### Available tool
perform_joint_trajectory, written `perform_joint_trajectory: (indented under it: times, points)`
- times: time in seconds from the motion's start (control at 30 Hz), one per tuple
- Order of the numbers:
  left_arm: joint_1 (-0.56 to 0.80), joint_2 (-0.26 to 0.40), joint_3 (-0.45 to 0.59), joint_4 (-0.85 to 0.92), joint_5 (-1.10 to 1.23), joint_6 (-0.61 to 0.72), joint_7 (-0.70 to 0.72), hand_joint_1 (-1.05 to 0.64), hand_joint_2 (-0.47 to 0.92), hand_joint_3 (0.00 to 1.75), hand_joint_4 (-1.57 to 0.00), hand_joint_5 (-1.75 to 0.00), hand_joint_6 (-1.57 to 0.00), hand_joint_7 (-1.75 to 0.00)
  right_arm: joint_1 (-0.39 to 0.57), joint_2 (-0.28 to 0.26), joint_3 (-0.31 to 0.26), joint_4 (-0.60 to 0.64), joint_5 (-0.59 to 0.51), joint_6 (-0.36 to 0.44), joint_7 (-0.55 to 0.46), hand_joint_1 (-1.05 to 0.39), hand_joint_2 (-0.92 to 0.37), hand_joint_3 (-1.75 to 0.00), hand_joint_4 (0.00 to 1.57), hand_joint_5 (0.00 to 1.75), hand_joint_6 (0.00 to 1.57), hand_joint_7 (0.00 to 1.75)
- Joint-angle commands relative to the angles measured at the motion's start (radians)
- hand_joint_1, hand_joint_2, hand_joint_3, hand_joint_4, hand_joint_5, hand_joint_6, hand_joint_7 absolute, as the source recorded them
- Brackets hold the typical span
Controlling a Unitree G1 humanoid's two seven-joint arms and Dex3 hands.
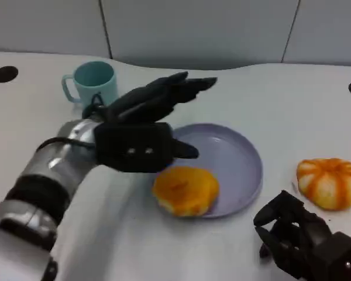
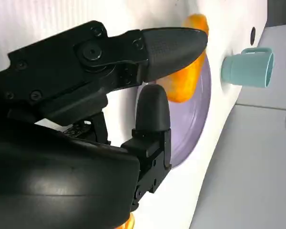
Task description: Grasp the bread from the table and place it into the plate.
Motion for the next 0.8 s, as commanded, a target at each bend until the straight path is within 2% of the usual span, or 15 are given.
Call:
perform_joint_trajectory:
  times: [0.03,0.17,0.27,0.37,0.53,0.57,0.63,0.67,0.77,0.8]
  points:
    - [0.147,0.068,0.091,-0.17,-0.175,-0.004,-0.142,-1.02,0.92,0.39,0.0,0.0,0.0,0.0,-0.001,-0.013,-0.011,0.004,0.007,-0.019,0.001,-0.31,-0.92,-0.35,0.66,1.75,0.38,1.75]
    - [0.202,0.081,0.122,-0.257,-0.237,0.033,-0.205,-1.01,0.92,0.41,0.0,0.0,0.0,0.0,-0.002,-0.015,-0.01,0.005,0.0,-0.021,0.0,-0.32,-0.92,-0.35,0.65,1.75,0.37,1.75]
    - [0.38,0.12,0.22,-0.44,-0.441,0.127,-0.308,-1.02,0.92,0.42,-0.01,0.0,-0.04,-0.02,0.004,-0.01,-0.011,-0.021,0.007,0.019,0.005,-0.31,-0.92,-0.34,0.6,1.75,0.37,1.75]
    - [0.479,0.134,0.273,-0.542,-0.534,0.186,-0.348,-1.01,0.92,0.46,-0.04,-0.02,-0.06,-0.02,0.006,-0.013,-0.008,-0.029,-0.003,0.026,0.002,-0.31,-0.92,-0.34,0.59,1.75,0.37,1.75]
    - [0.555,0.133,0.32,-0.636,-0.601,0.273,-0.372,-0.98,0.92,0.44,-0.1,-0.05,-0.12,-0.05,0.007,-0.012,-0.008,-0.034,-0.005,0.033,0.0,-0.31,-0.92,-0.33,0.59,1.75,0.37,1.75]
    - [0.63,0.099,0.354,-0.658,-0.66,0.29,-0.359,-0.95,0.92,0.43,-0.17,-0.09,-0.16,-0.06,0.009,-0.01,-0.009,-0.041,0.001,0.042,0.003,-0.31,-0.92,-0.33,0.59,1.75,0.37,1.75]
    - [0.735,0.052,0.405,-0.685,-0.745,0.313,-0.347,-0.84,0.92,0.39,-0.41,-0.22,-0.31,-0.11,0.011,-0.011,-0.009,-0.05,0.001,0.052,0.004,-0.3,-0.92,-0.33,0.59,1.75,0.37,1.75]
    - [0.767,0.037,0.425,-0.695,-0.779,0.331,-0.345,-0.82,0.92,0.37,-0.47,-0.27,-0.35,-0.12,0.012,-0.011,-0.01,-0.053,0.001,0.054,0.005,-0.29,-0.92,-0.33,0.59,1.75,0.37,1.75]
    - [0.798,0.017,0.457,-0.716,-0.819,0.378,-0.344,-0.76,0.92,0.32,-0.45,-0.68,-0.5,-0.1,0.012,-0.013,-0.012,-0.054,0.003,0.05,0.008,-0.29,-0.92,-0.33,0.59,1.75,0.37,1.75]
    - [0.808,0.011,0.467,-0.722,-0.829,0.394,-0.342,-0.72,0.92,0.29,-0.42,-0.91,-0.57,-0.13,0.011,-0.014,-0.013,-0.052,0.004,0.047,0.009,-0.29,-0.92,-0.33,0.59,1.75,0.37,1.75]
